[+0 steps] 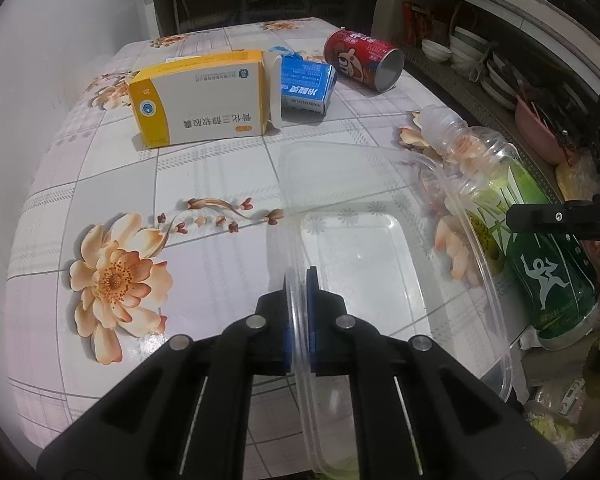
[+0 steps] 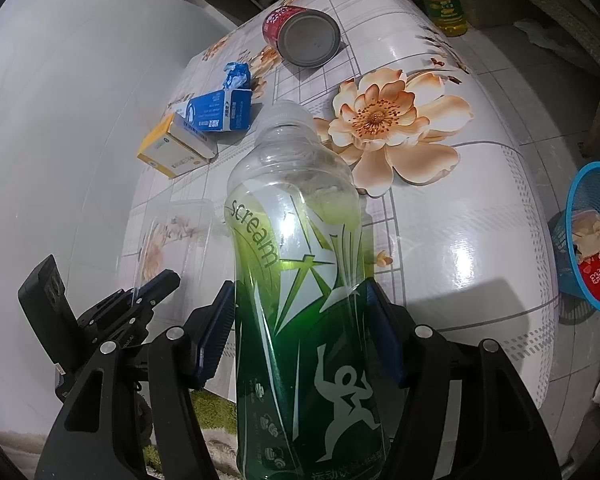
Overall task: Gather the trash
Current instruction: 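Lift the tray and bottle and carry them over the blue basket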
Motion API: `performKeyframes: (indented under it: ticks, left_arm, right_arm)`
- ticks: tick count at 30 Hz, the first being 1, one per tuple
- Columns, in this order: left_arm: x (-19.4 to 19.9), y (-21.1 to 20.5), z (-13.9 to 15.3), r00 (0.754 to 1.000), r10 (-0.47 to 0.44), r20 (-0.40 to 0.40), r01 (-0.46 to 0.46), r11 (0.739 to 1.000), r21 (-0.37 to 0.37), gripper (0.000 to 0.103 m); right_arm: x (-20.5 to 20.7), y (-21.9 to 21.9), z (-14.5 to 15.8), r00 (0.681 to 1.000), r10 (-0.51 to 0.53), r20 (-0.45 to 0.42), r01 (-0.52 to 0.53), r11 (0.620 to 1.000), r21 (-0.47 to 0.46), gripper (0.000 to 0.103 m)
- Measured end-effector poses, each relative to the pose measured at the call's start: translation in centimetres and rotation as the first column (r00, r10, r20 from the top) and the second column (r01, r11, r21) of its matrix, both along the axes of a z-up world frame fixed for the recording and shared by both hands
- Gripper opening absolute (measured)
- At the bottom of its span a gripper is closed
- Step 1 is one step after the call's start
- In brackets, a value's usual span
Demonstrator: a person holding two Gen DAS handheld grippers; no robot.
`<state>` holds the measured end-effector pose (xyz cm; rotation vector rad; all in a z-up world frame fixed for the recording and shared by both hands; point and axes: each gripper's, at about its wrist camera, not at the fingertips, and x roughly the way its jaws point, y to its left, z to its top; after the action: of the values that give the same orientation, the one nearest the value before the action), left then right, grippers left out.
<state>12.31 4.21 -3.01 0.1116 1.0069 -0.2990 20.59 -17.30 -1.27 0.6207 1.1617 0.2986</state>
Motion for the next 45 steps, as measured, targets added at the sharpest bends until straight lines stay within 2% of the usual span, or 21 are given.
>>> performKeyframes:
  ticks: [27,34,45]
  left_arm:
    - [0.8,0.2,1.4,1.0,-0.009,0.03,0.011,0.998,-0.057,0.002]
    - [0.9,-1.1,2.2,0.999,-0.026,0.038,0.028,0.998,-0.054,0.002]
    - [1.1,-5.3,3.5,0.994,-0.097,0.058,0.1,0.994,-0.037,0.002]
  right_arm:
    - [-1.6,-1.8,1.2,0.997,-0.068,0.041,0.066,0.997,0.033,0.062]
    - [-2.4,-3.0,1.4,0.994,-0.09,0.059,0.086,0.994,0.06,0.062]
    - [-4.7,-6.8,1.9,0.983,-0.16,0.089,0.152,0.984,0.09,0.062]
